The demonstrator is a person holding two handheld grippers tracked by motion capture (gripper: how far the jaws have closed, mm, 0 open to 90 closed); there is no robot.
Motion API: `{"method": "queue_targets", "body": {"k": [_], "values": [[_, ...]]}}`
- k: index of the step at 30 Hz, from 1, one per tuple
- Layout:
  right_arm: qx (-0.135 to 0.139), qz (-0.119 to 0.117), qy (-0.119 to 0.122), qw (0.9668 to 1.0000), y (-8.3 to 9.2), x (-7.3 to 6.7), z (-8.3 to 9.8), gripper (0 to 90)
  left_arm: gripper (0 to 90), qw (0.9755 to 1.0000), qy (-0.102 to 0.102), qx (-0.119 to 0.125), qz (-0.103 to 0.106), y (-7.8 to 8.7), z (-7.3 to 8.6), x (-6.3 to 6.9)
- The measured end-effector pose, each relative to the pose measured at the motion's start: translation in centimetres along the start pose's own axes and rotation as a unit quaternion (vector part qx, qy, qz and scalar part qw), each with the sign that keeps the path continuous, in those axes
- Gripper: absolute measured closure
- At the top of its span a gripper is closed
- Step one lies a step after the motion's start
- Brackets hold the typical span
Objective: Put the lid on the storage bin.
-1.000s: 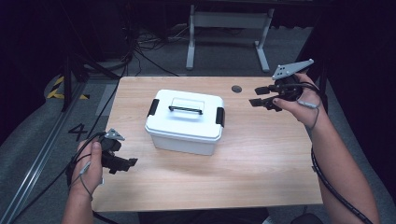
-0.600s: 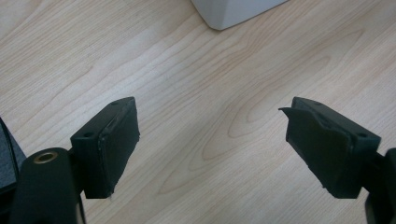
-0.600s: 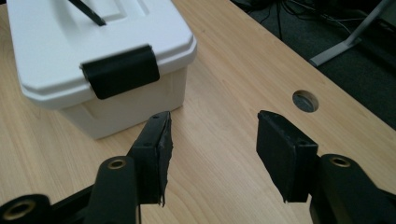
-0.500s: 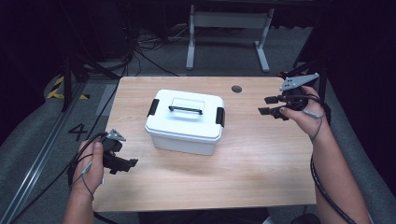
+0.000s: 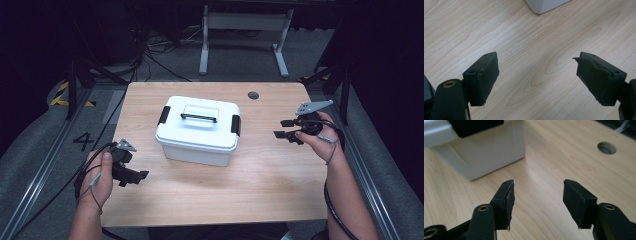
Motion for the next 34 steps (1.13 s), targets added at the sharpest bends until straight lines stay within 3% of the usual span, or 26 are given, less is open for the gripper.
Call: {"method": "queue_targets", "body": {"k": [1,11,20,23,29,34], "values": [[-0.007,0.008,0.006,0.9999,-0.7,0.2,0.5,43.8,18.5,1.0,-0.002,0.0,-0.002,0.0,0.0,0.0],[-0.037,0.005,0.004,0.9993,-3.3,0.3,2.0,41.2,18.4,1.0,-0.002,-0.004,0.002,-0.2,0.3,-0.3],[-0.083,0.024,0.005,0.9962,-5.6,0.6,3.6,39.2,18.8,0.9995,0.017,-0.027,0.001,-1.0,0.8,-0.8],[-0.089,0.022,-0.011,0.9957,-5.7,1.0,4.2,39.1,18.8,0.9992,0.031,-0.023,0.006,-1.3,0.9,-0.9],[-0.107,0.051,-0.029,0.9926,-5.2,2.2,5.4,39.2,18.9,0.9988,0.044,-0.023,0.002,-1.8,1.0,-1.5],[-0.092,0.065,-0.036,0.993,-4.7,2.4,5.8,37.5,19.0,0.9988,0.044,-0.021,-0.005,-2.3,1.0,-1.9]]}}
Point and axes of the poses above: each handheld gripper's, and its own axes: y roughly backward along the jaws, z roughly out of its underside, x roughly to its right, the point moved 3 cm from there along -y, roughly forward along the jaws, and after that the axes turned 14 degrees about -y, right-handed, at the moved point
